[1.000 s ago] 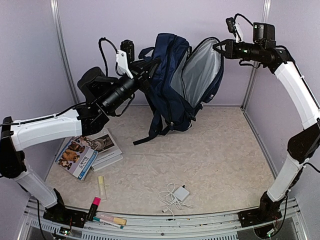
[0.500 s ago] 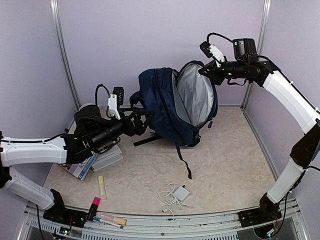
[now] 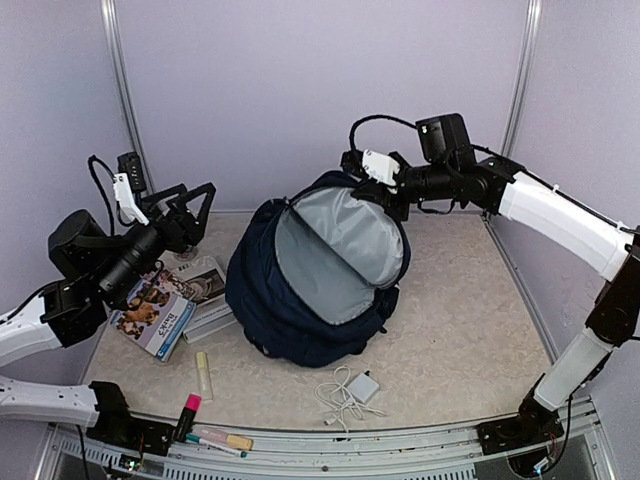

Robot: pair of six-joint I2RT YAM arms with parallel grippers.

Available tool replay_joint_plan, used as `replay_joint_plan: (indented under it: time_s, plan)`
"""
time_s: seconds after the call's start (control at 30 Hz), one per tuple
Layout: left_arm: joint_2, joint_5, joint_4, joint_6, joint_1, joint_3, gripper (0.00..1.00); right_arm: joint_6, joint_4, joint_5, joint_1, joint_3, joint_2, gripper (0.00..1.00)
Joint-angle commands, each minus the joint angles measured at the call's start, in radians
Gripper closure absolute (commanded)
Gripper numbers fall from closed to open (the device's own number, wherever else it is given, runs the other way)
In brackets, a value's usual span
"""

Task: Pack the student bag
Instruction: Pass from the right arm to the left

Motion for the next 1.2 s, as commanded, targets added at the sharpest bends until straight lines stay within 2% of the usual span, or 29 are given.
replay_joint_plan:
  time_s: [0.0, 0.1, 0.27, 0.5, 0.7, 0.73, 0.77, 0.87, 0.9, 0.93, 0.97, 1.0, 1.03, 1.07, 1.1, 1.17]
  plan:
    - [0.162, 0.149, -0.093, 0.155, 0.001, 0.073, 0.19, -0.124, 0.224, 0.006, 0.047, -0.235, -0.145, 1.00]
    - [0.259, 0.250, -0.136, 0.294, -0.033, 0.127, 0.15, -0.146, 0.294, 0.050, 0.068, -0.366, -0.194, 1.00]
    - [0.413, 0.270, -0.132, 0.597, -0.094, 0.179, 0.06, -0.202, 0.400, 0.063, 0.104, -0.492, -0.281, 1.00]
    - [0.683, 0.394, -0.164, 0.705, -0.004, 0.393, 0.02, -0.238, 0.393, 0.017, 0.116, -0.501, -0.286, 1.00]
    - [0.802, 0.534, -0.186, 0.733, 0.026, 0.480, 0.04, -0.211, 0.462, -0.052, 0.116, -0.577, -0.346, 1.00]
    - [0.818, 0.564, -0.185, 0.729, 0.029, 0.487, 0.09, -0.197, 0.461, -0.059, 0.117, -0.579, -0.350, 1.00]
    - [0.838, 0.594, -0.193, 0.728, 0.031, 0.501, 0.19, -0.179, 0.460, -0.064, 0.116, -0.580, -0.351, 1.00]
    - [0.864, 0.657, -0.205, 0.712, 0.031, 0.522, 0.66, -0.089, 0.466, -0.082, 0.117, -0.584, -0.361, 1.00]
    - [0.863, 0.662, -0.201, 0.708, 0.032, 0.517, 0.87, -0.040, 0.488, -0.079, 0.117, -0.598, -0.371, 1.00]
    - [0.857, 0.653, -0.190, 0.695, 0.035, 0.506, 1.00, 0.015, 0.528, -0.063, 0.117, -0.619, -0.382, 0.98]
    - [0.845, 0.638, -0.172, 0.683, 0.041, 0.489, 1.00, 0.073, 0.564, -0.037, 0.117, -0.636, -0.394, 0.85]
    - [0.830, 0.632, -0.151, 0.664, 0.055, 0.471, 1.00, 0.134, 0.588, -0.007, 0.117, -0.650, -0.408, 0.67]
    - [0.811, 0.631, -0.131, 0.636, 0.073, 0.454, 1.00, 0.191, 0.600, 0.032, 0.117, -0.656, -0.419, 0.48]
    - [0.791, 0.635, -0.105, 0.602, 0.098, 0.439, 1.00, 0.259, 0.602, 0.069, 0.117, -0.656, -0.434, 0.21]
    - [0.767, 0.653, -0.065, 0.561, 0.134, 0.425, 1.00, 0.325, 0.596, 0.099, 0.116, -0.652, -0.451, 0.02]
    - [0.718, 0.708, 0.037, 0.473, 0.190, 0.389, 1.00, 0.444, 0.584, 0.148, 0.117, -0.654, -0.489, 0.00]
